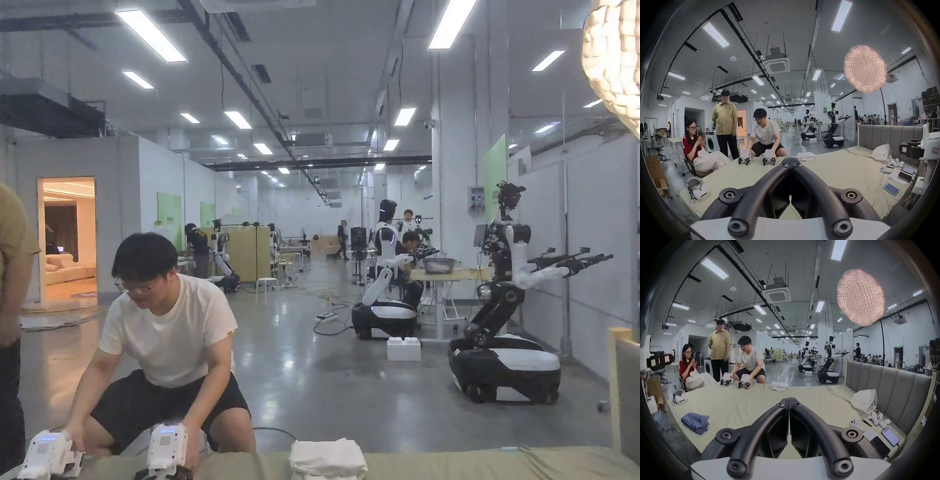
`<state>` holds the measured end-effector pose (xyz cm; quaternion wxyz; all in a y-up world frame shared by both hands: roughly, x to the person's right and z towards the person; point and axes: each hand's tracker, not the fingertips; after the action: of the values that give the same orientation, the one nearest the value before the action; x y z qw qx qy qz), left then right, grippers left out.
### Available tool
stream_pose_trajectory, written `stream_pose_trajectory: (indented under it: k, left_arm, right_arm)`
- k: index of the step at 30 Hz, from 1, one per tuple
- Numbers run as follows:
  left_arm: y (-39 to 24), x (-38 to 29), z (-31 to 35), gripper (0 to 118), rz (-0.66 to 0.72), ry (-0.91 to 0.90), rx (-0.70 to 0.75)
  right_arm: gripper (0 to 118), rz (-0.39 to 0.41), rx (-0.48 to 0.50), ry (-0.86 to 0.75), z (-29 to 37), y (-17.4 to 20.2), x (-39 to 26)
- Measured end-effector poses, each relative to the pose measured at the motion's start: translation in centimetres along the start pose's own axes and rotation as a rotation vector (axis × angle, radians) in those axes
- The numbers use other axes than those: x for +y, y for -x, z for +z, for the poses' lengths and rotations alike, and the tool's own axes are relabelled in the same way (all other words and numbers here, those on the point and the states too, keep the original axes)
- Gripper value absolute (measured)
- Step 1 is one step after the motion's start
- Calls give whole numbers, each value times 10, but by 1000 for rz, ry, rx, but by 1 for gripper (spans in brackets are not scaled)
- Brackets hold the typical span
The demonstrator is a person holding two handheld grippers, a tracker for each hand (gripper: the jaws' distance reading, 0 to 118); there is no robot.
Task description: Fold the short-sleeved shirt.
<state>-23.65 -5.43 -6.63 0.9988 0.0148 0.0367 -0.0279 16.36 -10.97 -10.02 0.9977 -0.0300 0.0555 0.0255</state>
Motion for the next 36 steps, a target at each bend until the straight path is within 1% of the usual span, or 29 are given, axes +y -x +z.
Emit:
stream_pose_trajectory:
  k: [4, 5, 6, 7, 8, 9, 10, 11, 12, 13, 14, 18, 22, 24, 30, 36]
  left_arm:
    - [1, -1, -1, 0, -8, -4, 20]
    - [4, -2, -2, 0, -5, -5, 20]
    - [5, -3, -3, 4, 0, -6, 22]
    - [3, -1, -2, 27, 1, -4, 22]
    - [4, -1, -6, 63, -4, 23, 12]
    - [4, -3, -7, 98, -15, 28, 17]
    - [4, -6, -9, 118, -27, 27, 25]
    - [0, -6, -8, 117, -38, 28, 24]
    - [0, -8, -1, 118, -26, -33, -26]
    - [0, -10, -1, 118, -53, -8, 37]
    - [0, -12, 1, 118, -60, -15, 34]
    - [-10, -4, 6, 118, -63, -13, 24]
    - [-6, -7, 0, 118, -53, 1, 24]
    - [-5, -11, -2, 118, -39, 5, 18]
    - [-4, -13, -2, 118, -20, 18, 6]
    - [-3, -15, -3, 118, -5, 36, 2]
  right_arm:
    - [0, 6, 7, 13, -2, 1, -5]
    - [4, 1, 7, 16, -3, 0, -5]
    - [23, -7, 6, 15, -4, 0, -6]
    - [62, -11, -7, 18, -4, 0, -6]
    - [88, -21, -5, 28, -7, -1, -7]
    - [104, -37, -4, 41, -9, -2, -6]
    - [111, -43, 0, 38, -9, -3, -6]
    - [112, -57, 7, 21, -8, -4, -8]
    - [113, -70, 0, 5, -7, -4, -8]
    - [116, -82, -16, -3, -7, -4, -7]
    - [118, -86, -19, -3, -7, -5, -7]
    - [118, -108, -16, -15, -7, -9, -7]
    - [118, -131, -10, -11, -7, -10, -8]
    - [118, -131, -12, -8, -6, -9, -8]
    - [118, -94, -2, -14, -5, -6, -7]
    - [118, -98, 3, 6, -6, -3, -7]
